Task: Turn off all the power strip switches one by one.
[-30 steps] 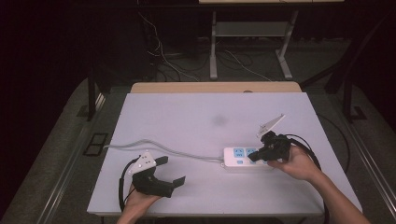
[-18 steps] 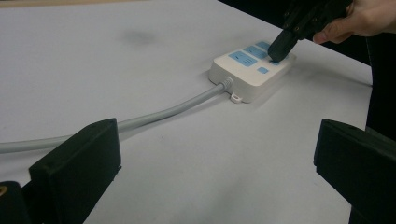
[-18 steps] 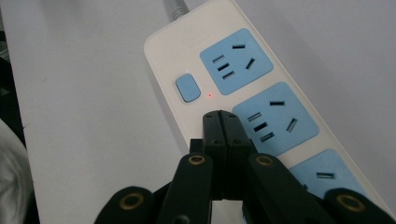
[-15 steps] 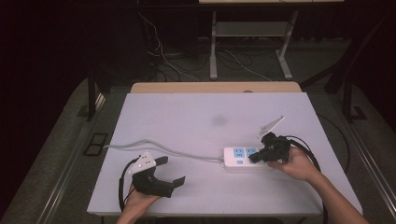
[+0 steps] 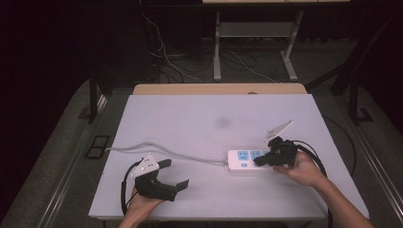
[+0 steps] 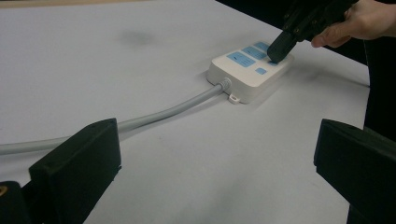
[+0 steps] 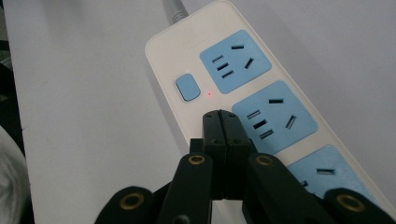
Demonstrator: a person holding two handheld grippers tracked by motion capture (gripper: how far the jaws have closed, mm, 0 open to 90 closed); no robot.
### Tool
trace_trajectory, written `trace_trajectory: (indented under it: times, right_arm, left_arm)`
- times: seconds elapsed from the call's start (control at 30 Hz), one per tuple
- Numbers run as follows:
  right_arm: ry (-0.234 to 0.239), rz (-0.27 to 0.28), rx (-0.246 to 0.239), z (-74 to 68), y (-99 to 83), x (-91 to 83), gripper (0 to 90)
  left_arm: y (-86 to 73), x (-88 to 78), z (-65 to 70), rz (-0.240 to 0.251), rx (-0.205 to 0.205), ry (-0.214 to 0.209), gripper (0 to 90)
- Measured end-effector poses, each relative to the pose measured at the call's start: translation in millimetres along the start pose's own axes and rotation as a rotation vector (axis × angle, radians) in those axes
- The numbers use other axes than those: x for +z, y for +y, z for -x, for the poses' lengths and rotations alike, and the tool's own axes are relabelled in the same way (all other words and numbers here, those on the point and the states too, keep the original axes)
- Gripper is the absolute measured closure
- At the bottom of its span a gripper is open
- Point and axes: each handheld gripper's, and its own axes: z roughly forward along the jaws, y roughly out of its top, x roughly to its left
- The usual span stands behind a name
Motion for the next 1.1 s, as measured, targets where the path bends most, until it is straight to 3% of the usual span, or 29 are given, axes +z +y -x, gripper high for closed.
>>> trace_trajectory:
  times: [0.77, 1.1]
  right_arm:
    - [-0.008, -0.016, -0.015, -2.5, -0.2, 0.8, 90.0]
    - [-0.002, 0.003, -0.008, -1.2, -2.0, 0.3, 90.0]
  left_arm:
    - [-0.1, 1.3, 0.9, -0.006, 0.003, 0.0, 0.0]
    - [-0.4, -0.3, -1.0, -0.002, 0.0, 0.002, 0.0]
